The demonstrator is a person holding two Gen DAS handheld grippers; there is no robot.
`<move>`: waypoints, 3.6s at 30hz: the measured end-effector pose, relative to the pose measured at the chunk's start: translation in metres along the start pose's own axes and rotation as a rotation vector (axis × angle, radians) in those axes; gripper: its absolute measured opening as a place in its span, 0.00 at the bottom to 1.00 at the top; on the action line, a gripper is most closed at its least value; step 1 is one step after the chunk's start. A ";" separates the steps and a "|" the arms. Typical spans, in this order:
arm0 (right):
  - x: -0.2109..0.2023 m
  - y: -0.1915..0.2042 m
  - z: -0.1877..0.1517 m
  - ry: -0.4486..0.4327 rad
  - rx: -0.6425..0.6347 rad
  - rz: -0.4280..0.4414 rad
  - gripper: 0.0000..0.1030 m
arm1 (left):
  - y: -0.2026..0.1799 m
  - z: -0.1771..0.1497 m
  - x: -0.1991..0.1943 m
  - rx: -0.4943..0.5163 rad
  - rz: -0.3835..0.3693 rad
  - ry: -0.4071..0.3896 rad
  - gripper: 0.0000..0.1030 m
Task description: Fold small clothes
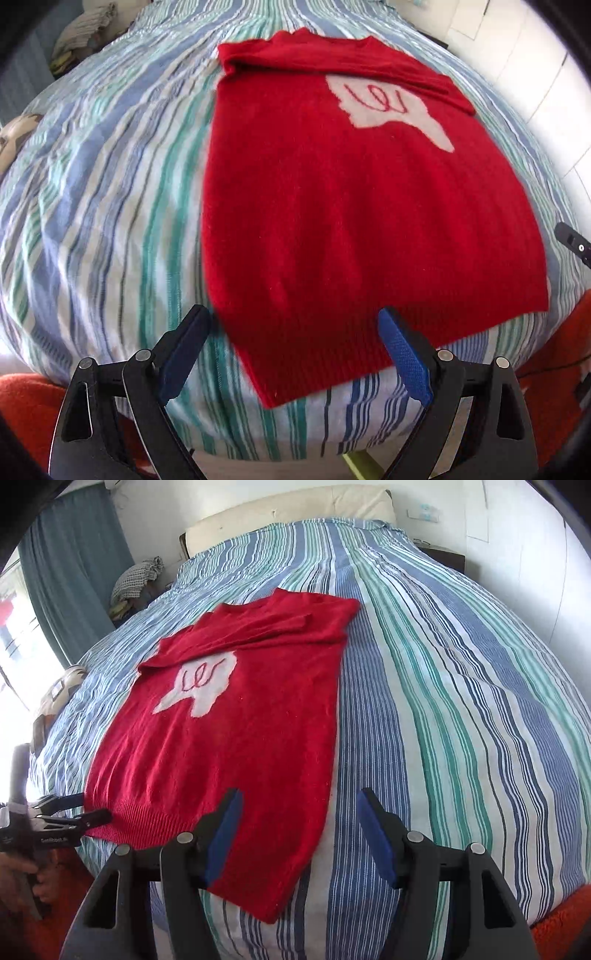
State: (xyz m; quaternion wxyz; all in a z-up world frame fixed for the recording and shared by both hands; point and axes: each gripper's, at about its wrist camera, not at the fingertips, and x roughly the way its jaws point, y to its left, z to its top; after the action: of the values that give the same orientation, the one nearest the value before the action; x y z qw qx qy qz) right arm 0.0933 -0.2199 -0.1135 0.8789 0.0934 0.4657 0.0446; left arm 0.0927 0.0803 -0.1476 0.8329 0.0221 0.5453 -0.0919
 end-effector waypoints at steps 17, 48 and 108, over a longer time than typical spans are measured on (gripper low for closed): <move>-0.003 -0.006 -0.005 -0.014 0.016 -0.023 0.62 | -0.002 -0.001 0.007 0.010 0.051 -0.009 0.93; -0.001 -0.023 -0.005 -0.021 0.082 -0.042 0.62 | 0.013 0.005 -0.014 -0.089 0.059 -0.139 0.93; -0.002 -0.035 -0.004 -0.035 0.134 -0.043 0.62 | 0.036 0.005 -0.010 -0.194 0.088 -0.118 0.93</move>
State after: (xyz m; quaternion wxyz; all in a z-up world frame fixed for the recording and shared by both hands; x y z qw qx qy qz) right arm 0.0885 -0.2544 -0.1216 0.8794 0.1426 0.4542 -0.0071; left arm 0.0995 0.1167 -0.1390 0.8650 -0.0400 0.5002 -0.0034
